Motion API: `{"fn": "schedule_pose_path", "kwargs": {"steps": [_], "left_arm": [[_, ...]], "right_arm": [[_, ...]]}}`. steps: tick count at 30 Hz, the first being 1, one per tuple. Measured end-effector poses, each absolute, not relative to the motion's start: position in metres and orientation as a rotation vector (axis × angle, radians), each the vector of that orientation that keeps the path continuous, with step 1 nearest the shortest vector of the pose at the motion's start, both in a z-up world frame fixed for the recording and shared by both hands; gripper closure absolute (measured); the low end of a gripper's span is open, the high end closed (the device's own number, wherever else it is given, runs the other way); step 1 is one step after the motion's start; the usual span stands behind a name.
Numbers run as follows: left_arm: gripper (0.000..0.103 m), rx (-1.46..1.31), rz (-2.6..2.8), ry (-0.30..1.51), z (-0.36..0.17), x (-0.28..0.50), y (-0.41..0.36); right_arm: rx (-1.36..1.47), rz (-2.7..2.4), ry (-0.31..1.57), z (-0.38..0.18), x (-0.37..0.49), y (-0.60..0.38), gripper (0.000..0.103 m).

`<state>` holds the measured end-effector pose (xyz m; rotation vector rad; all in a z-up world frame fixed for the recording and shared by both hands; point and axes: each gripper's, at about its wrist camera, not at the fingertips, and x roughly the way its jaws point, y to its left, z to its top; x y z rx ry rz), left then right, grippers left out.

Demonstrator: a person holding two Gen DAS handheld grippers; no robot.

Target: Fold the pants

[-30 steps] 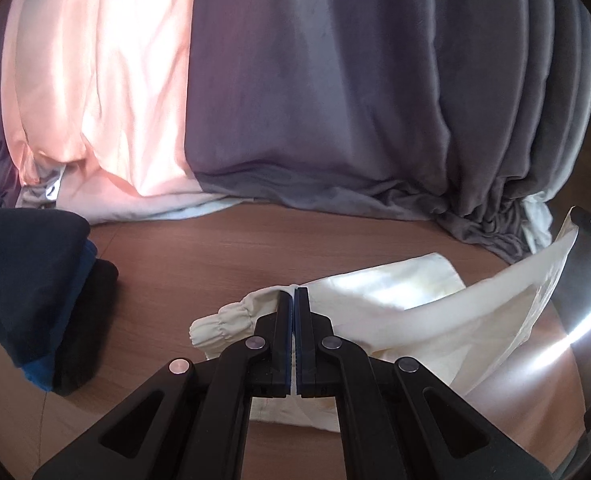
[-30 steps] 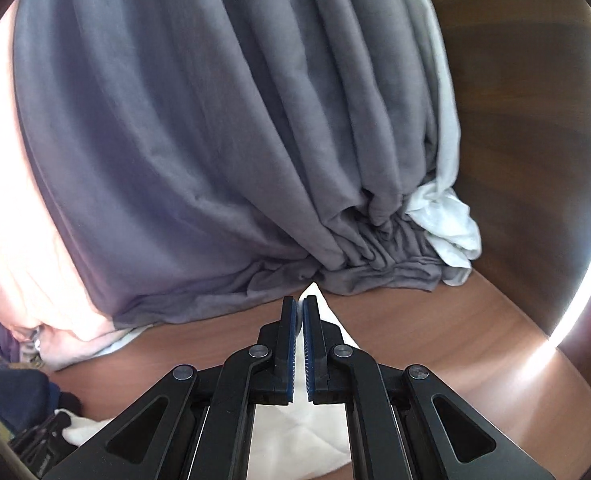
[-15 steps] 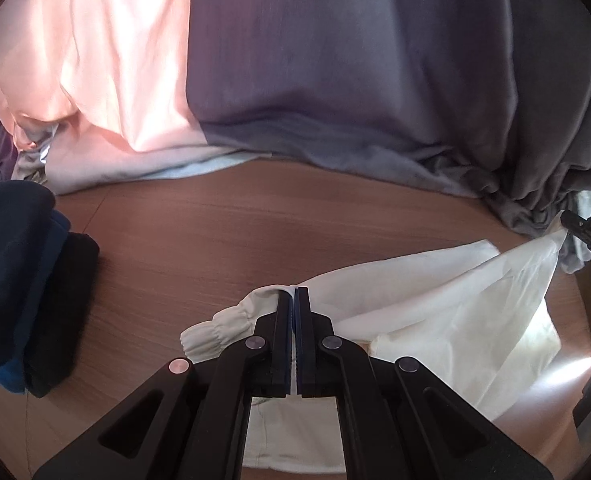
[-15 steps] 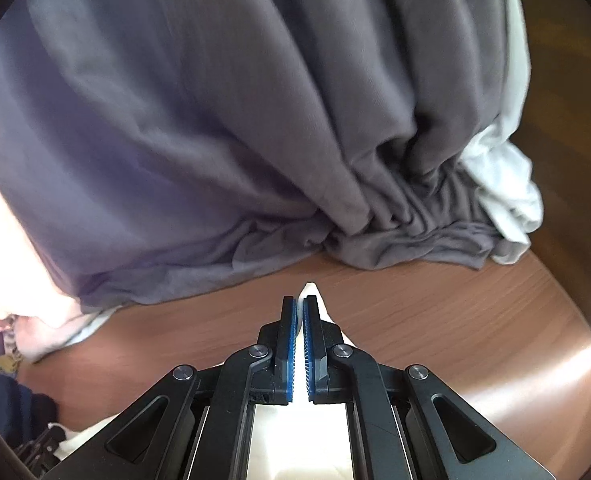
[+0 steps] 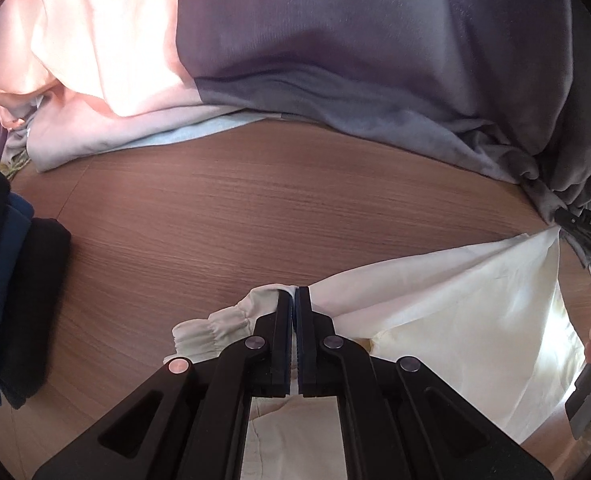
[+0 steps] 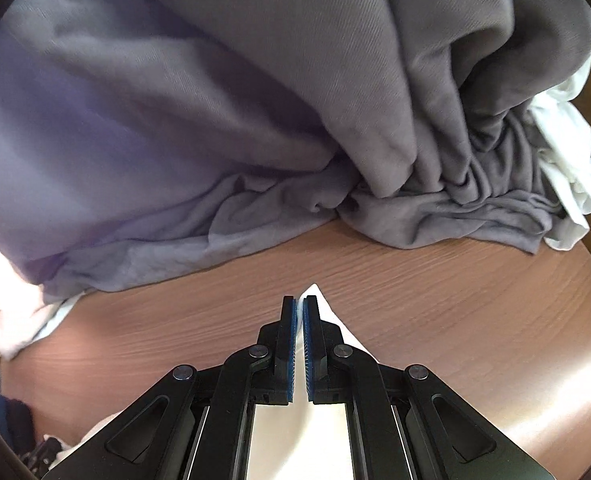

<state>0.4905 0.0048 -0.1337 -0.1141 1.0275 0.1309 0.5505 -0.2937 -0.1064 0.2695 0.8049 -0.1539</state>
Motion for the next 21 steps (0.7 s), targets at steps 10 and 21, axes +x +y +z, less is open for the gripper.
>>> {"fn": "schedule_pose_path", "kwargs": {"steps": [10,21], "left_arm": [[0.045,-0.073,0.106,0.988,-0.124,0.491,0.001],[0.033,0.043,0.047,0.886,-0.08,0.45,0.035]], "right_arm": [[0.225,-0.172,0.873,-0.126,0.568,-0.291,0.074],[0.001,-0.001,0.8,-0.085,0.513,-0.249,0.061]]}}
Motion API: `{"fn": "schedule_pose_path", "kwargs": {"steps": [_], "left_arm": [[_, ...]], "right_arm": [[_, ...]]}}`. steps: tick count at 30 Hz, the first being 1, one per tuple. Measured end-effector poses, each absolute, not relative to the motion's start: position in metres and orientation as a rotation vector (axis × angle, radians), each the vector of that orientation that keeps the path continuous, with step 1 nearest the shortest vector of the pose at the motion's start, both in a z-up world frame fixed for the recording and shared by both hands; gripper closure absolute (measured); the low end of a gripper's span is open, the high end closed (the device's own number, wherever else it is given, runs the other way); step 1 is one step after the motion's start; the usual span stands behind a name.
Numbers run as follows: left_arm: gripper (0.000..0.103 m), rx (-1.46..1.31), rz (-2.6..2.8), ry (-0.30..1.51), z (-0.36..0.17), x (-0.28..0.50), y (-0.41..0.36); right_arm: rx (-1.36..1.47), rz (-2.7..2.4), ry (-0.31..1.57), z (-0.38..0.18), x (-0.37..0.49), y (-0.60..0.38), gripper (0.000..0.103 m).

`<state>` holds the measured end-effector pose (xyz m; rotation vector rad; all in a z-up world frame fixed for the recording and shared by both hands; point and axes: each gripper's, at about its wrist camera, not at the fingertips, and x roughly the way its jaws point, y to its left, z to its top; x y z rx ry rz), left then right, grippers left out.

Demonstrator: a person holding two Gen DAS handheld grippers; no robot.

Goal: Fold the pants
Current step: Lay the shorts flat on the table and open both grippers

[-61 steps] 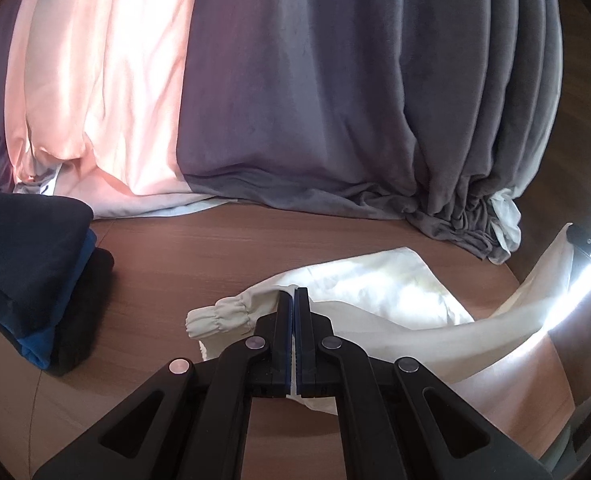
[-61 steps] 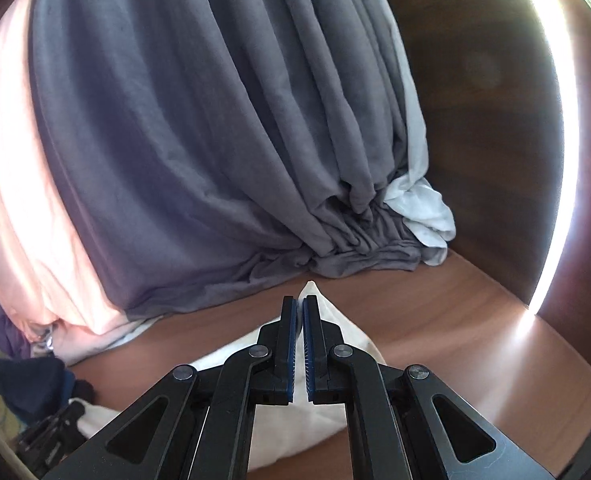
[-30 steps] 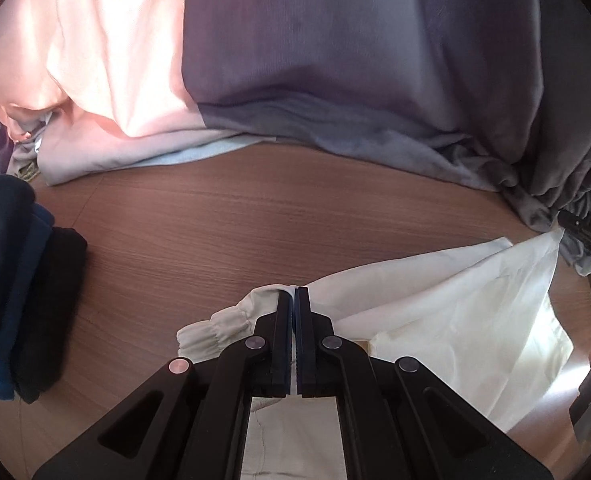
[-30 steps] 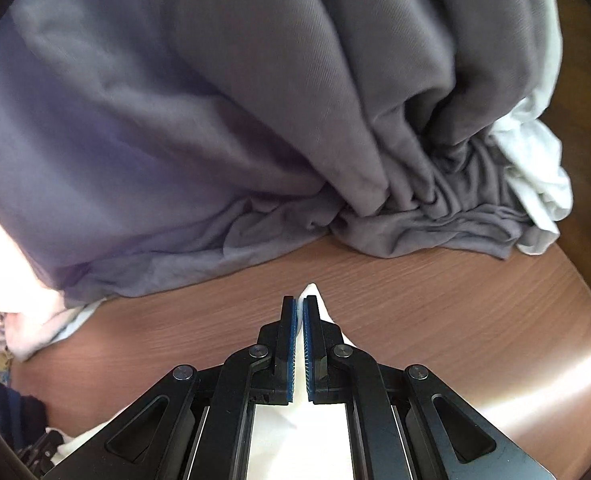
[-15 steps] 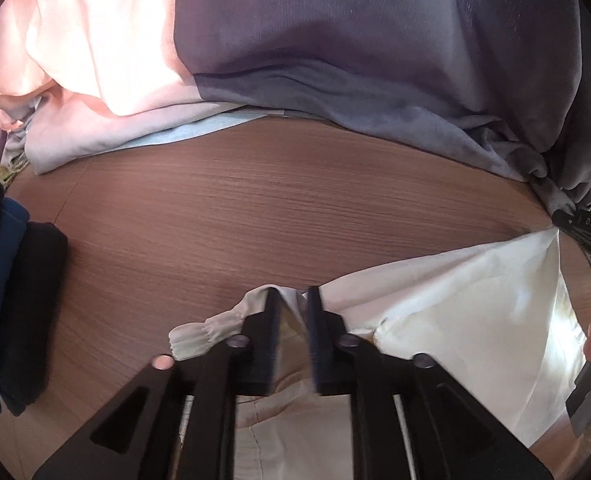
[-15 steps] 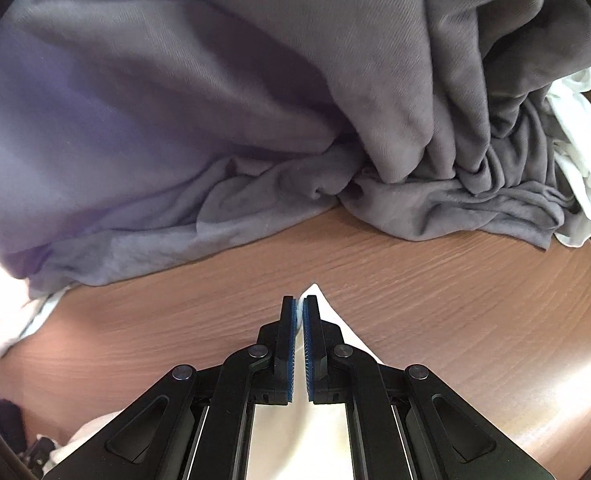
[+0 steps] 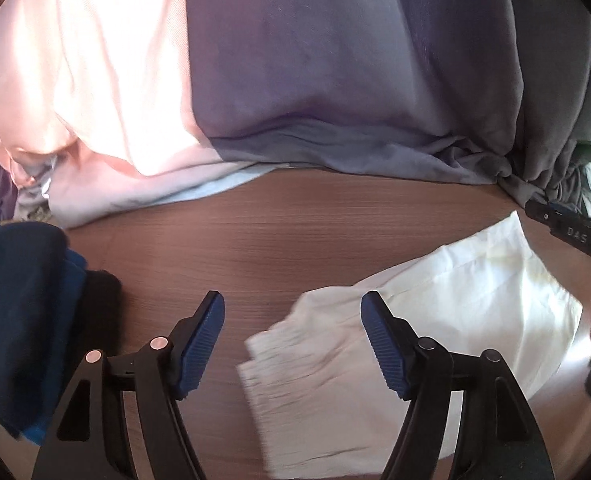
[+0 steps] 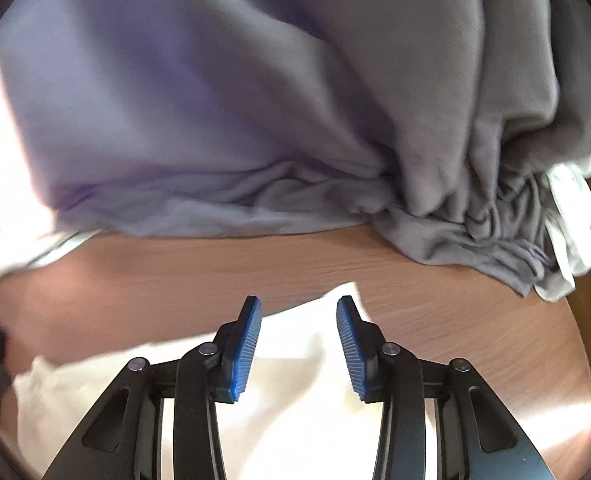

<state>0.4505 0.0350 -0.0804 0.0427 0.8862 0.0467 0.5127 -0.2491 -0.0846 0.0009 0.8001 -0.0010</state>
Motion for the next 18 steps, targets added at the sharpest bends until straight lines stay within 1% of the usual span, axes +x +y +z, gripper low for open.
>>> {"fn": "schedule_pose_path", "kwargs": {"steps": [8,12,18], "left_arm": [[0.033,0.131,-0.069,0.935,-0.098,0.448,0.067],[0.034,0.052,-0.145,0.971,-0.117,0.456,0.076],[0.035,-0.059,-0.203,0.973,-0.133,0.467,0.081]], "right_arm": [[-0.095,0.25,0.834,-0.083,0.489,-0.185,0.061],[-0.109,0.33,0.877,-0.095,0.491,-0.161,0.061],[-0.165,0.42,0.925,-0.114,0.5,-0.138,0.061]]}}
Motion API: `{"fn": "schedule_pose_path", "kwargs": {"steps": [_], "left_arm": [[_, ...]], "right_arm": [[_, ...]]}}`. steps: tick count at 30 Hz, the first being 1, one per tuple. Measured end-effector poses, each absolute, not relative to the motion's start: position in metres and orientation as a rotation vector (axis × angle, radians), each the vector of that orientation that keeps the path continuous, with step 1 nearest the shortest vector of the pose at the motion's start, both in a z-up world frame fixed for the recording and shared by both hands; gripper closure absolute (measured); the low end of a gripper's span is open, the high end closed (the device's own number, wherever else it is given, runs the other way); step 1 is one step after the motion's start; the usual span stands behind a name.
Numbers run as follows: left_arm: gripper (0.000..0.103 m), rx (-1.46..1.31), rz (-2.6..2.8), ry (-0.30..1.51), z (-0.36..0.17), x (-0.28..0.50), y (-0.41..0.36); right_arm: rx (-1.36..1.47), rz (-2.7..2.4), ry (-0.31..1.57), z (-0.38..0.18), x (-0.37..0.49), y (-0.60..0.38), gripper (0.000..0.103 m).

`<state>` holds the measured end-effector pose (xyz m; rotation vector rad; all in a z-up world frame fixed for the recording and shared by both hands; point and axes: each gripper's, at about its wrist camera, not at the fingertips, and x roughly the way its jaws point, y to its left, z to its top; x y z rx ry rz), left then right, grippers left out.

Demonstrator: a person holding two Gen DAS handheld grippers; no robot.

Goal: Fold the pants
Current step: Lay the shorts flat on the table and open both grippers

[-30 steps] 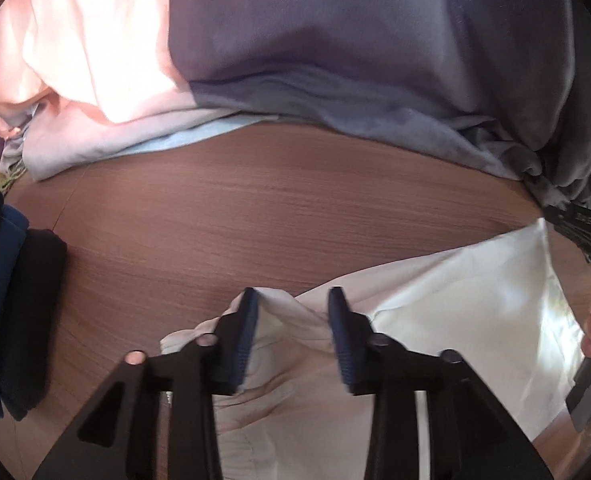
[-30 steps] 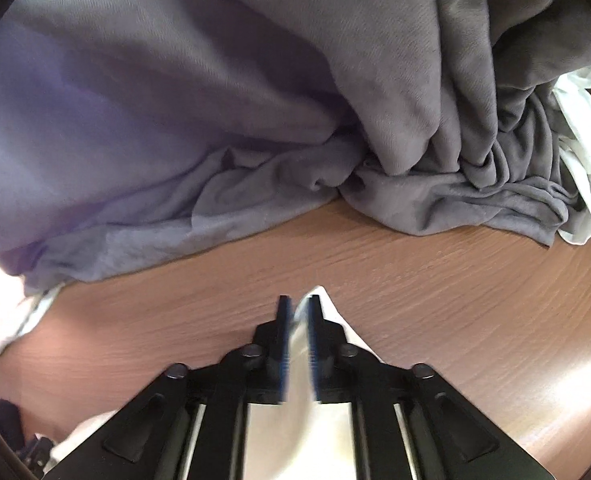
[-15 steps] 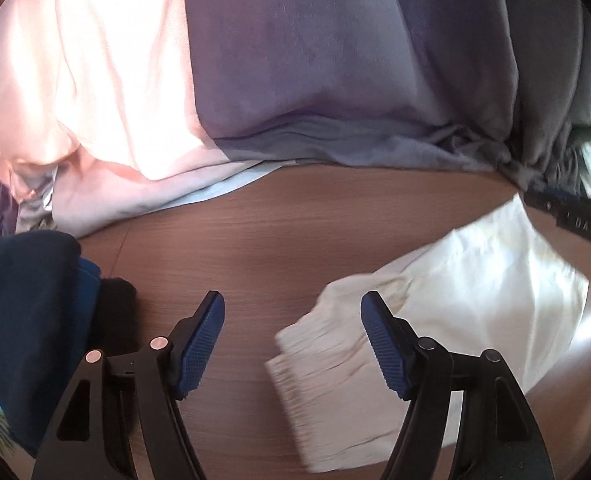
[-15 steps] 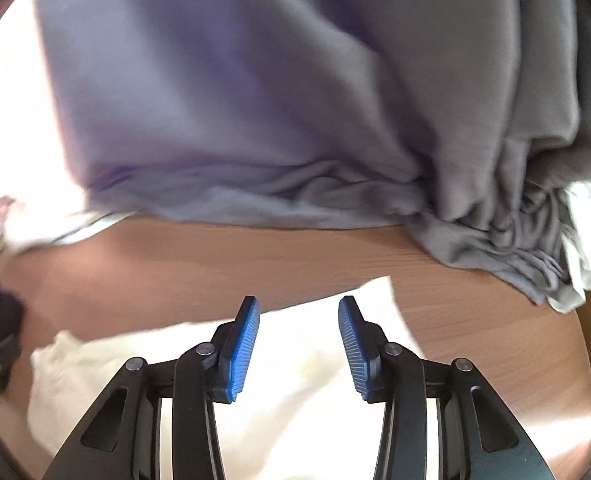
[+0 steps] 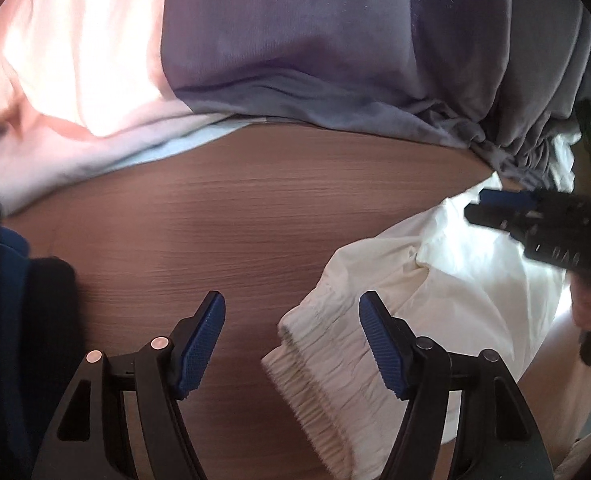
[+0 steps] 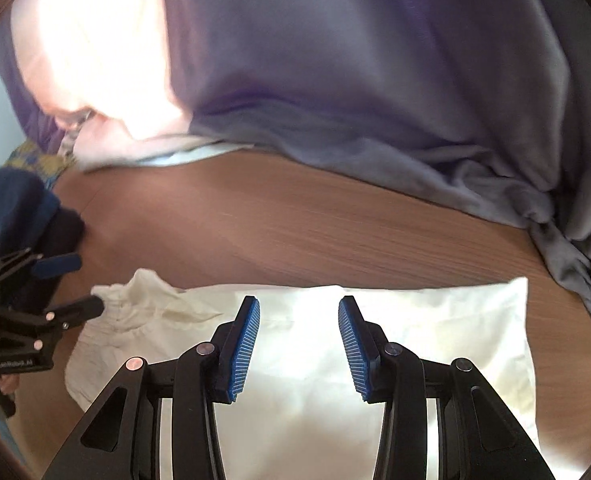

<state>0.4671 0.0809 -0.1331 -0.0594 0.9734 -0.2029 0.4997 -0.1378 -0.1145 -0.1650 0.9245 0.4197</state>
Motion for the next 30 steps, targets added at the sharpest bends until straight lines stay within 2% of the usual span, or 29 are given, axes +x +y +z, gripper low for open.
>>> {"fn": "schedule_pose_path", "kwargs": {"steps": [6,8,12,14,22,26,30], "left_arm": [[0.04,-0.121,-0.246,1.003,-0.154,0.481,0.081],[0.044,-0.148,-0.264,1.012,-0.16,0.483,0.082],[0.059,-0.179,-0.308,1.034,-0.167,0.485,0.08],[0.06,-0.169,-0.305,1.032,-0.166,0.483,0.077],[0.077,-0.165,-0.269,0.986,-0.139,0.466,0.076],[0.079,-0.214,-0.218,1.015,-0.13,0.458,0.077],[0.079,-0.282,-0.154,1.095,-0.146,0.461,0.089]], "right_arm": [[-0.205,0.435,0.952,-0.127,0.507,-0.133,0.061],[-0.199,0.428,0.963,-0.128,0.504,-0.131,0.061],[-0.19,0.428,0.983,-0.133,0.506,-0.133,0.061],[-0.194,0.435,0.986,-0.135,0.505,-0.132,0.061],[-0.184,0.464,0.988,-0.139,0.508,-0.126,0.061],[-0.176,0.478,1.001,-0.144,0.515,-0.12,0.061],[-0.185,0.462,1.019,-0.155,0.527,-0.114,0.061]]}}
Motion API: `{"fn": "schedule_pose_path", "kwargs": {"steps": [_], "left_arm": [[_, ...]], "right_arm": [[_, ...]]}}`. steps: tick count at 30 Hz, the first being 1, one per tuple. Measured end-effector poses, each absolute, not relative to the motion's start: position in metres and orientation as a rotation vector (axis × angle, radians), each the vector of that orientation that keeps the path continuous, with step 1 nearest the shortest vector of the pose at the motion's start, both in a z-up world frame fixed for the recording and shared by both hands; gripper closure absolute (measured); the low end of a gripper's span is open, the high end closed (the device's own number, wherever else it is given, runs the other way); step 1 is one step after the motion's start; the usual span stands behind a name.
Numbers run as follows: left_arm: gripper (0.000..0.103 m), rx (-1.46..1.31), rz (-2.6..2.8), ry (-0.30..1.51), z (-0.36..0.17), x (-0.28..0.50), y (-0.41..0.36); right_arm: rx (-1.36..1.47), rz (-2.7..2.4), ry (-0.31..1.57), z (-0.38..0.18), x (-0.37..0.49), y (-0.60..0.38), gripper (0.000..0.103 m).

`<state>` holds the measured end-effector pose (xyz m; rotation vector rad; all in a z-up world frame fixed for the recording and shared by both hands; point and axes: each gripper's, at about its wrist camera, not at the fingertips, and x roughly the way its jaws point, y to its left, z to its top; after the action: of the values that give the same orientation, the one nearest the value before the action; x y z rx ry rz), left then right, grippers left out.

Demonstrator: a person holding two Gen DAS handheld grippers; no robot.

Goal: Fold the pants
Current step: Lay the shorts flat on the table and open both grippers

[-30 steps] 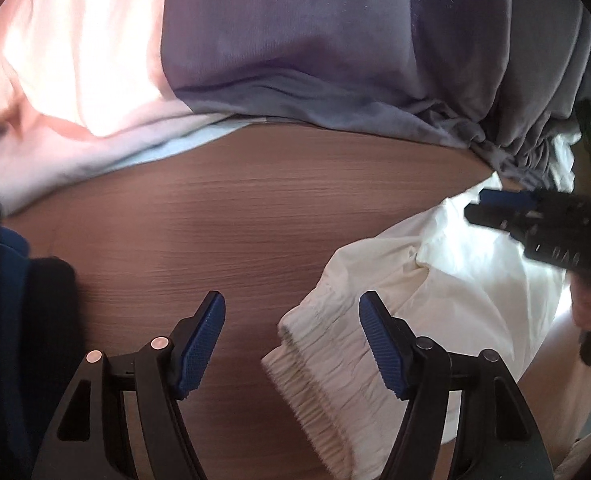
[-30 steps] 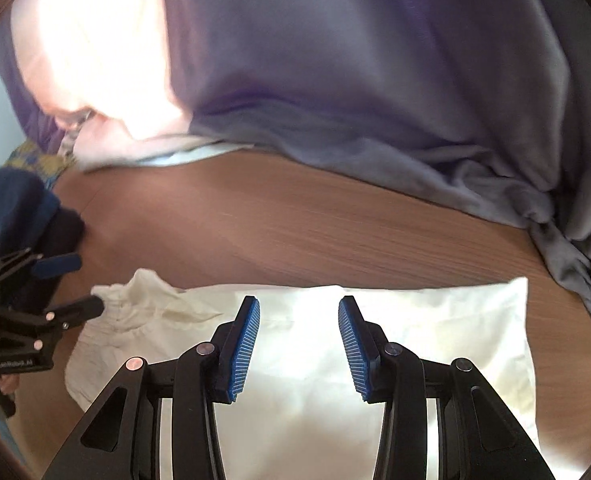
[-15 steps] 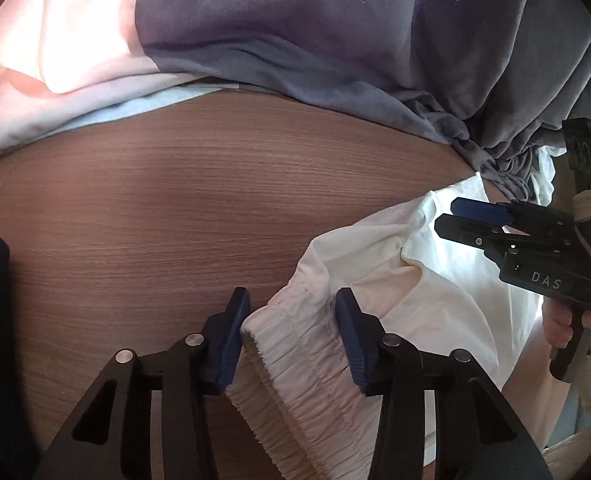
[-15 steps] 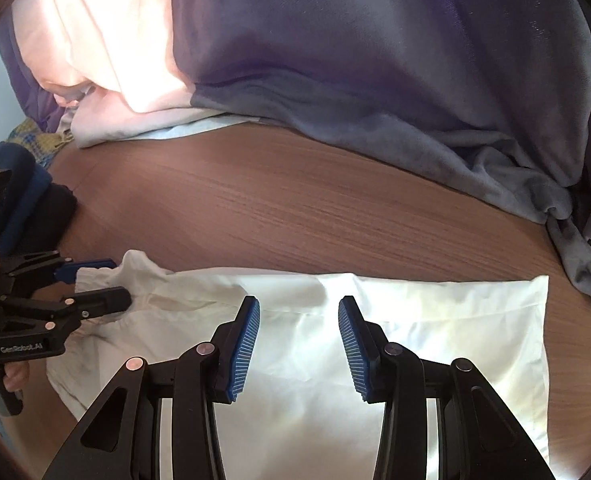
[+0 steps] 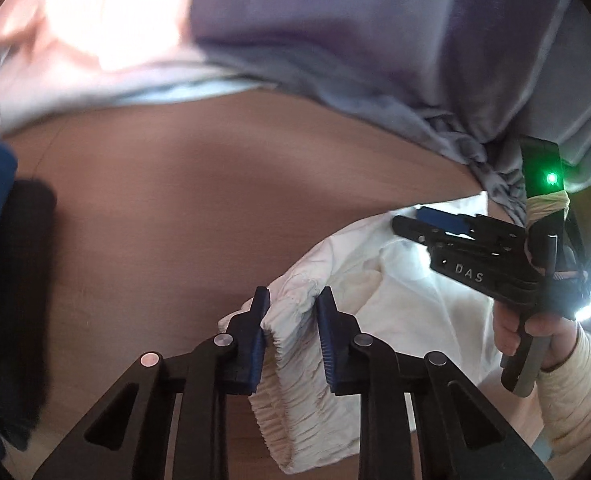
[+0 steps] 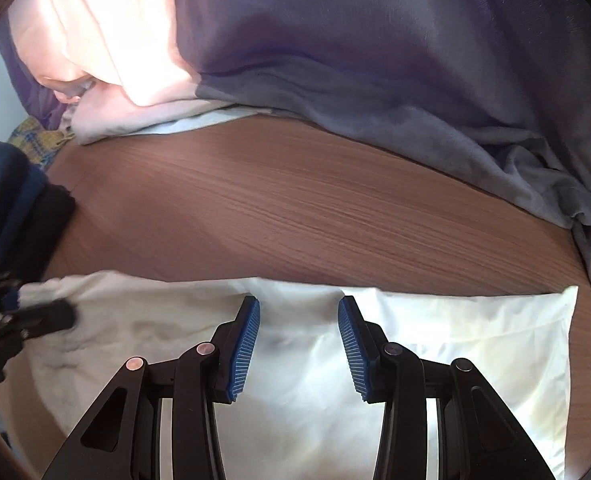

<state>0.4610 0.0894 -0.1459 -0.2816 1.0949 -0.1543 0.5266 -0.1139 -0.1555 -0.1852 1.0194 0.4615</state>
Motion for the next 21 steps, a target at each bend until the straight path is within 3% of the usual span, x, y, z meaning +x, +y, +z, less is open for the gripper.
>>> {"fn": "schedule_pose_path", "kwargs": {"steps": [14,17,19,21], "left_arm": [[0.073,-0.281,-0.1,1.138,-0.166,0.462,0.096],[0.063,-0.231,-0.07,1.136,-0.166,0.462,0.093],[0.05,-0.18,-0.037,1.123,-0.162,0.461,0.091],[0.049,-0.166,-0.041,1.095,-0.155,0.457,0.09]], "right_arm": [[-0.206,0.396,1.021,-0.17,0.539,-0.114,0.061],[-0.199,0.386,1.019,-0.17,0.541,-0.116,0.061],[-0.187,0.367,1.019,-0.168,0.541,-0.12,0.061],[-0.177,0.342,1.009,-0.161,0.536,-0.126,0.061]]}}
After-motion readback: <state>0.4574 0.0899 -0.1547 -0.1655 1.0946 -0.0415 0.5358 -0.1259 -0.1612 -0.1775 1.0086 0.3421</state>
